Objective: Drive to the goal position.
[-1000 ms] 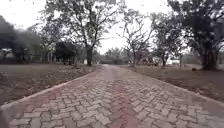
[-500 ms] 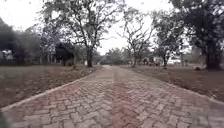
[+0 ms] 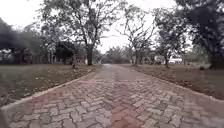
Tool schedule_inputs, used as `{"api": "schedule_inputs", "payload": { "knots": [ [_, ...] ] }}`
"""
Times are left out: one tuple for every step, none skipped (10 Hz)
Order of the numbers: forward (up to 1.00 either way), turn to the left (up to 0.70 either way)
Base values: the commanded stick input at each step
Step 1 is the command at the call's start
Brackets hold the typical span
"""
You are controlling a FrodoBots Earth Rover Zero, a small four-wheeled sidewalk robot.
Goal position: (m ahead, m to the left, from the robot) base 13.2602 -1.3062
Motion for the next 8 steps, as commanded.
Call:
{"api": "schedule_inputs", "payload": {
  "knots": [
    [0.7,0.0],
    [0.7,0.0],
    [0.7,0.0],
    [0.7,0.0],
    [0.7,0.0],
    [0.7,0.0],
    [0.7,0.0],
    [0.7,0.0]
  ]
}}
